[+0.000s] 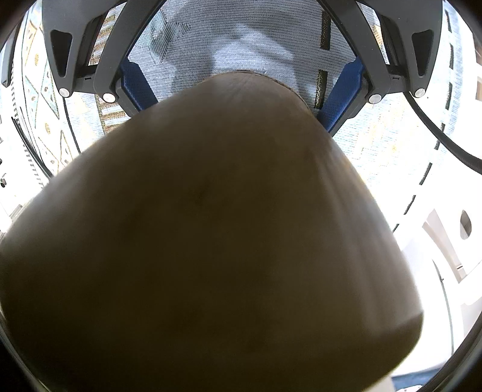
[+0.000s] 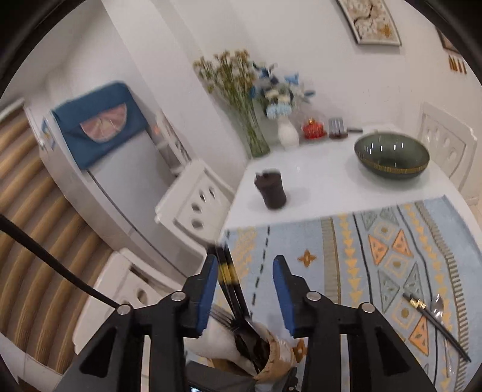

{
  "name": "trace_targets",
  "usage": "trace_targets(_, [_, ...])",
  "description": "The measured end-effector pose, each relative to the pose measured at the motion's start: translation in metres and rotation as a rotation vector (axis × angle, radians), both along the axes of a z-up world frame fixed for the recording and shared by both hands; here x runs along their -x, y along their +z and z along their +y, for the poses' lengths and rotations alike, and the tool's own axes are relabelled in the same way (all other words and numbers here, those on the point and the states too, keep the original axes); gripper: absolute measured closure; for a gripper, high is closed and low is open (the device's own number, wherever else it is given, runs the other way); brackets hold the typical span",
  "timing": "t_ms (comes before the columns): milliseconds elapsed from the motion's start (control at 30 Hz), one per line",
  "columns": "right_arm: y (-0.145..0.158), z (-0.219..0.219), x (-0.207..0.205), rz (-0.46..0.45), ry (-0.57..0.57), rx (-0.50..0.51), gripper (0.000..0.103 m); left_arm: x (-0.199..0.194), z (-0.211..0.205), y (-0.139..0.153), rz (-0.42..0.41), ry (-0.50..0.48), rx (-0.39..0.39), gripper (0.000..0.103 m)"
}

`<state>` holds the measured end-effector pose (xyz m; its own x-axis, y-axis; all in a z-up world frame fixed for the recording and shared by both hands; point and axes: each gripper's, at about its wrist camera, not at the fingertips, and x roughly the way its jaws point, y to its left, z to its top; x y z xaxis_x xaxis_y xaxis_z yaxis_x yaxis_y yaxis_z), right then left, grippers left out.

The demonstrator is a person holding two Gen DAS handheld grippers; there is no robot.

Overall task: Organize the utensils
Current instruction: 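Open the right tool to drop the spoon into the cup while the left tool holds it, then move the open right tool back down to the remaining spoon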

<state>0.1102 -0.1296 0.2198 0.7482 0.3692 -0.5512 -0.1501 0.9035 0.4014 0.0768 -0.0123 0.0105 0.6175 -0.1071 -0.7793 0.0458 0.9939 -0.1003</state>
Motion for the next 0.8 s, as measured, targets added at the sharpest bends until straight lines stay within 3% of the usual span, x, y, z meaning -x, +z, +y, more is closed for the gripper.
trace_targets(133, [0.034,-0.023,0.012,-0.085,-0.04,-0.025,0.05,0.0,0.0,0.0,0.0,0.0,0.0,0.003])
trace_targets(267, [0.061,-0.057,0.021,-0.132,-0.101,-0.03,0.049,-0.001,0.0,-0.001,0.0,0.0,0.001,0.003])
trace_targets(467, [0.074,-0.109,0.034,-0.156,-0.211,0.022,0.049,0.0,0.0,0.0,0.0,0.0,0.002,0.003])
trace_targets(633, [0.045,-0.148,0.029,-0.034,-0.285,0.122,0.049,0.0,-0.001,0.0,0.001,0.0,0.0,0.003])
trace_targets(800, [-0.024,-0.184,0.016,0.203,-0.29,0.198,0.051,0.0,-0.001,0.0,0.001,0.0,0.0,0.003])
